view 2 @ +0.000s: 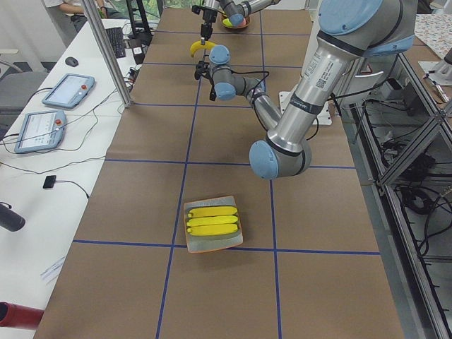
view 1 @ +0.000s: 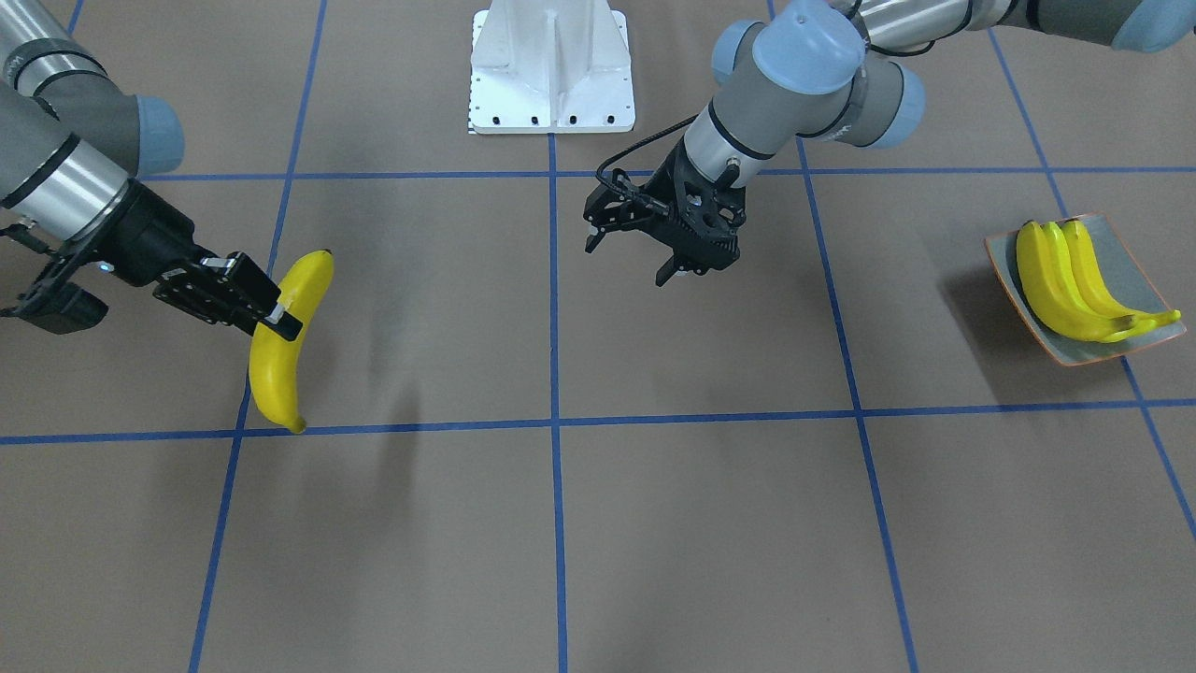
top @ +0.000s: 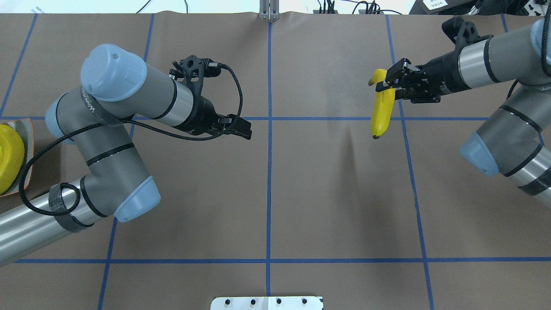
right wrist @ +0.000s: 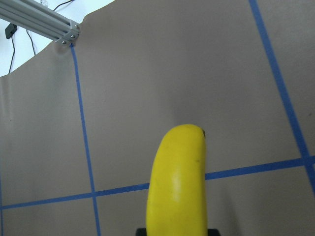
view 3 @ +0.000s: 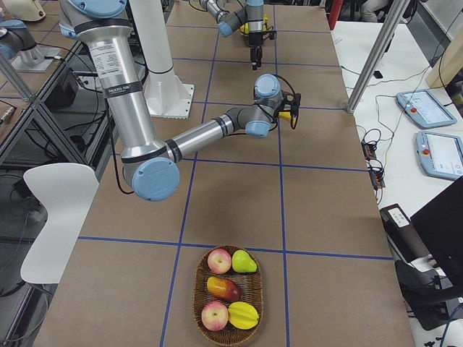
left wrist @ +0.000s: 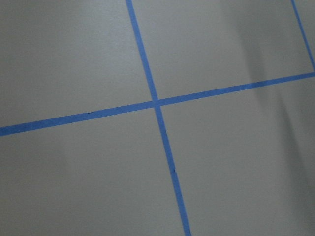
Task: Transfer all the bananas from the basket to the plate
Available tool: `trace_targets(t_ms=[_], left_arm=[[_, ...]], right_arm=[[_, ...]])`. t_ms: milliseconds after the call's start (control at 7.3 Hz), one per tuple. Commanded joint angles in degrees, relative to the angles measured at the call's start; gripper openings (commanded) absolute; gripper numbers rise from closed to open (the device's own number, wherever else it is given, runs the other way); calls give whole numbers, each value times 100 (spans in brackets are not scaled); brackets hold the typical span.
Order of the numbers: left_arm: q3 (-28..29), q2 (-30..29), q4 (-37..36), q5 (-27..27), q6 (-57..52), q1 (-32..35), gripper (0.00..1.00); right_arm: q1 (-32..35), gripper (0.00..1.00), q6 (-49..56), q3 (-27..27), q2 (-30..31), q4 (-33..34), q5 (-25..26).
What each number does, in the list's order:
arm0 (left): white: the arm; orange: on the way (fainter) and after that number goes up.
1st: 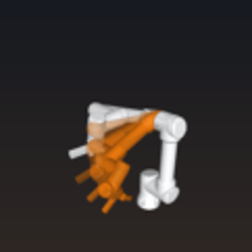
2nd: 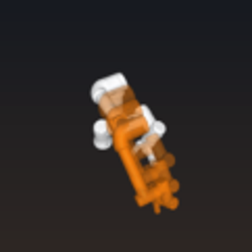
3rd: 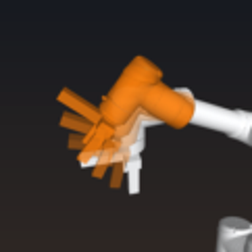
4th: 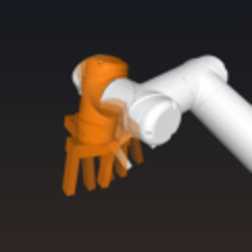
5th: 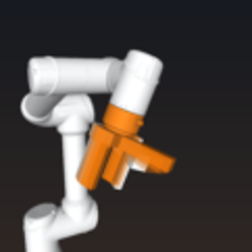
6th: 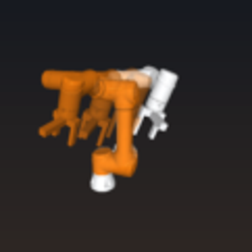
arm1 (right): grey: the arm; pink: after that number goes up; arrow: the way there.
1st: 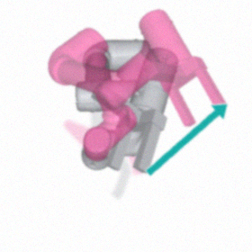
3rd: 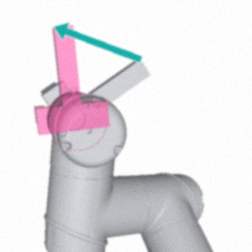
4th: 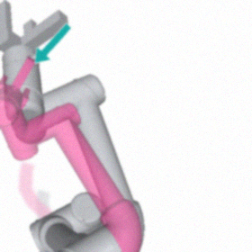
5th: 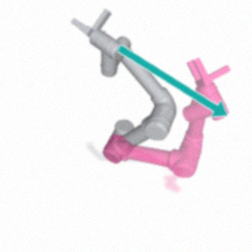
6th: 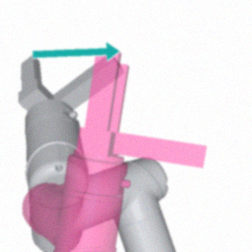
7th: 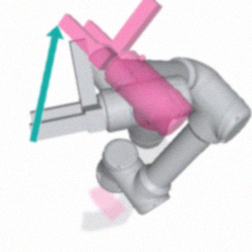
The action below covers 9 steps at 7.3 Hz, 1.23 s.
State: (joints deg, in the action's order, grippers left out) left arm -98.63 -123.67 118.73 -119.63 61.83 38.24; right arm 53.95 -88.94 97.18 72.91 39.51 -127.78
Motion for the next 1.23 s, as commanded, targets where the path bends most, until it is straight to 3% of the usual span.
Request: trace_targets(t_ms=[0, 411, 685, 1096], left_arm=[[-33, -156, 429, -479, 257, -35, 98], [-16, -464, 792, -509, 620, -404, 98], [19, -562, 827, -509, 628, -414, 98], [28, -562, 1116, -509, 751, -449, 98]], right_arm=[[-358, 0, -229, 12, -109, -242, 165], [-884, 0, -229, 126, -549, -242, 612], [-1254, 0, -238, 100, -655, -731, 876], [-1300, 0, -229, 91, -646, -1146, 886]])
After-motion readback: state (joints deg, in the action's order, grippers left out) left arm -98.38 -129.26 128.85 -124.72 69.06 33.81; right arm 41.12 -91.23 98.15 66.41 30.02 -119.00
